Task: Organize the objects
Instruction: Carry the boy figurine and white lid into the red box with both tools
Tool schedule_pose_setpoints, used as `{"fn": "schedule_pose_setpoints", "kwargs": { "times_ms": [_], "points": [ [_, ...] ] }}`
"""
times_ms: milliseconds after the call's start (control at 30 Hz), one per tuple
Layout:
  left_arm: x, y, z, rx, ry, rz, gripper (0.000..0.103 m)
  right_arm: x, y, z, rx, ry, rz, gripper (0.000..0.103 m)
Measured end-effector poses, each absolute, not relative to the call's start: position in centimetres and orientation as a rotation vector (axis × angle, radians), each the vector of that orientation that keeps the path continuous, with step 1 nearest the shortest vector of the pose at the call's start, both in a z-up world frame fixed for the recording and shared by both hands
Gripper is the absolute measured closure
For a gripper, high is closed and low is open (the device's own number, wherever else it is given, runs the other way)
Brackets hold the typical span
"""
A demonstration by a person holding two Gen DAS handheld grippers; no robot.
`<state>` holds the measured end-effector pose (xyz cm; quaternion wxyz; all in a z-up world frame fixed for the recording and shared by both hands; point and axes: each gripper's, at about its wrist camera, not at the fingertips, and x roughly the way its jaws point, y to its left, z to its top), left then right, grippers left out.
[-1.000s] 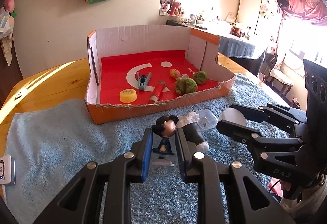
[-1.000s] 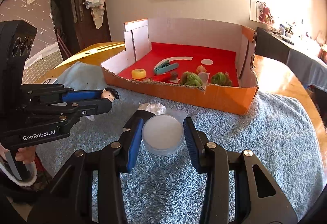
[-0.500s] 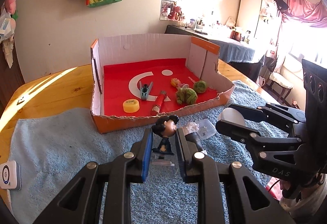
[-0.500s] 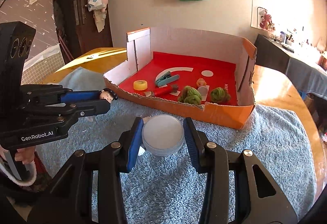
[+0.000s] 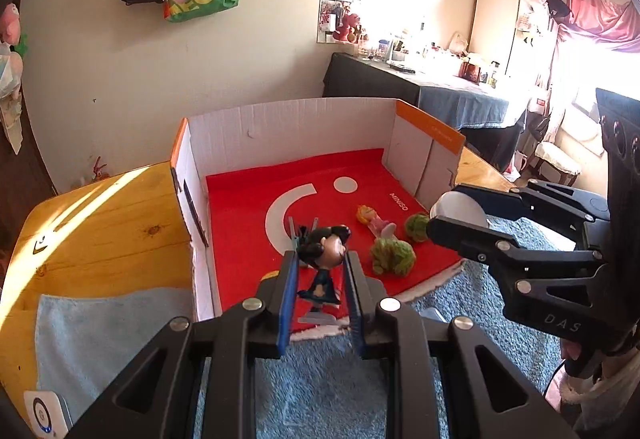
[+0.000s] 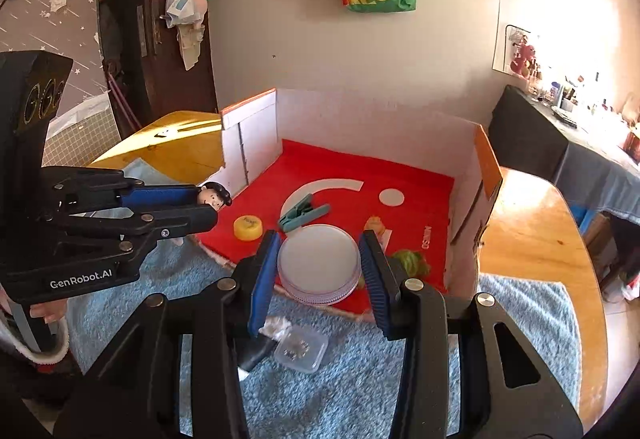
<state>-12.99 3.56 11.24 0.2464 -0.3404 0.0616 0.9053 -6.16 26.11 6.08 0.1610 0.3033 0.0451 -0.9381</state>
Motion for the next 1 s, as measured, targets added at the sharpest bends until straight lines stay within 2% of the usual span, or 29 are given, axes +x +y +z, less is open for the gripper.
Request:
{"fn": "schedule_pose_setpoints", "kwargs": {
  "times_ms": [467, 1000],
  "points": [
    [-23.3, 6.8, 10.3, -1.076, 0.315, 2.481, 0.079, -17.6, 25.7, 6.0, 1.093, 0.257, -2.653, 0.064],
    [-28.2, 8.4, 6.1, -1.275, 0.459, 2.476, 0.079, -25.1, 26.0, 2.7, 1.406, 0.306, -2.588, 0.064]
  ]
}}
